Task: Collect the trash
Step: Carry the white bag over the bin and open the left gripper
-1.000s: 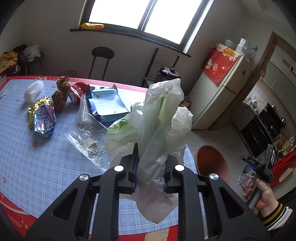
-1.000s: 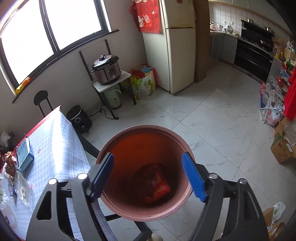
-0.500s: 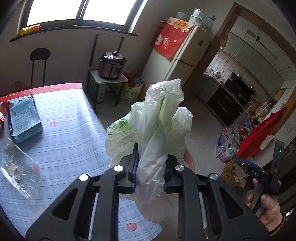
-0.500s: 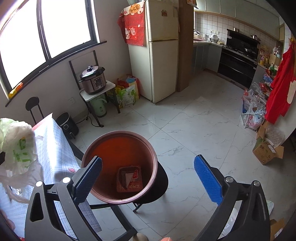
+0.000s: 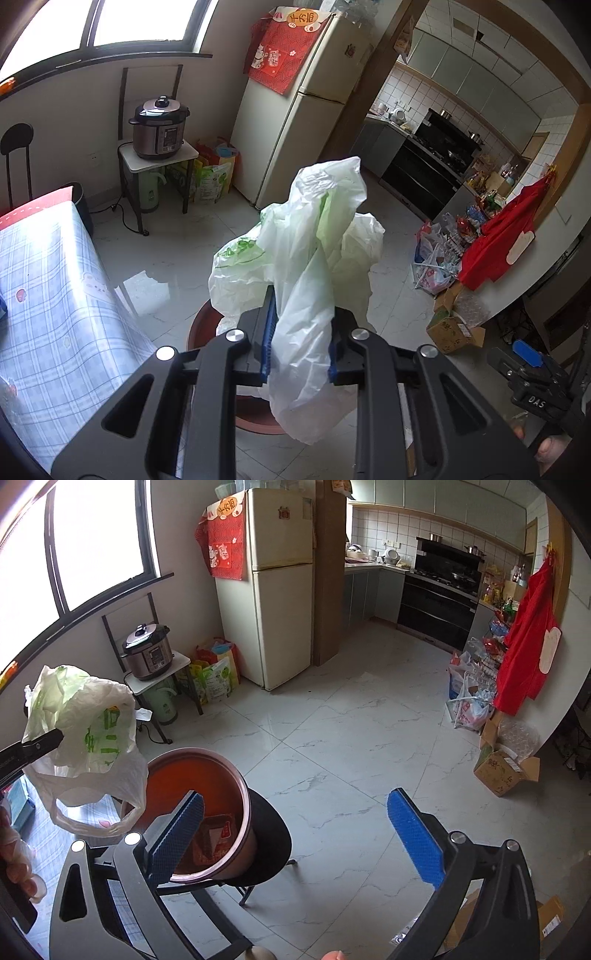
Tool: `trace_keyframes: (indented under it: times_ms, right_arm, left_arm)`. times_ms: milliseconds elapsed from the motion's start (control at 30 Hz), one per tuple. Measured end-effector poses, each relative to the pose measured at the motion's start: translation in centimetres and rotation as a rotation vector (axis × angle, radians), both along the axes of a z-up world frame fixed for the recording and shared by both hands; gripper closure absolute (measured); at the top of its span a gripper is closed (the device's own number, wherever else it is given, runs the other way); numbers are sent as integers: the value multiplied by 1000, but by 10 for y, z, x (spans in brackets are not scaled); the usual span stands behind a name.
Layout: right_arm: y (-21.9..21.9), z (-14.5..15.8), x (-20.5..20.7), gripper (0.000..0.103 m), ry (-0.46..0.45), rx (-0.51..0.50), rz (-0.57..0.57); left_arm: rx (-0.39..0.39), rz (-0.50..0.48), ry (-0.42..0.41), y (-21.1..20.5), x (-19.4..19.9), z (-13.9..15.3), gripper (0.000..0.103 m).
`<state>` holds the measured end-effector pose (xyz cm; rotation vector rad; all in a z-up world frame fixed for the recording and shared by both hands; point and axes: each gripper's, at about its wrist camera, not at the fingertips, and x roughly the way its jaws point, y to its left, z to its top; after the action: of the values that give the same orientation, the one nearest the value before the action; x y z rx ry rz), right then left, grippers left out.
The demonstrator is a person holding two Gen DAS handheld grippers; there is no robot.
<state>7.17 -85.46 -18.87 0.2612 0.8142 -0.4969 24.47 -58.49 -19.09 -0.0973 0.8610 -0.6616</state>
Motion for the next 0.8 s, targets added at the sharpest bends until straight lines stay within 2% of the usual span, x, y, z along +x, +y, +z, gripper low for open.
trace_keyframes:
  times_ms: [33,100,200,300,333,367,500,800]
  right_arm:
    - [-1,1,-2,5,-2,-3,-3]
    - [-3,3,-3,5,-2,-10,-8]
    - [-2,5,-5,5,-5,-16,-13]
    - [1,10,-5,5,-17,-15,-8]
    - [3,12,-4,5,-22,-15,-3]
    - [4,13,-5,5,-27,-17,1]
    - [15,20,-1,5,-42,-21,31]
    - [50,26,22,5,-43,-19,135]
  left_arm:
    - [2,-7,-3,-5,3,0,69]
    - [-17,-28,-13,-9,5,3,33]
    - [-30,-40,-68,-10,4,18,17]
    - [-19,-56,-115,-6,1,33,16]
    - [-13,-53,-127,-1,1,37,13]
    - [-12,-41,-137,5,0,41,5]
    - [-23,-1,-142,37,-4,52,6]
    - [105,159,-219,123,-24,63,6]
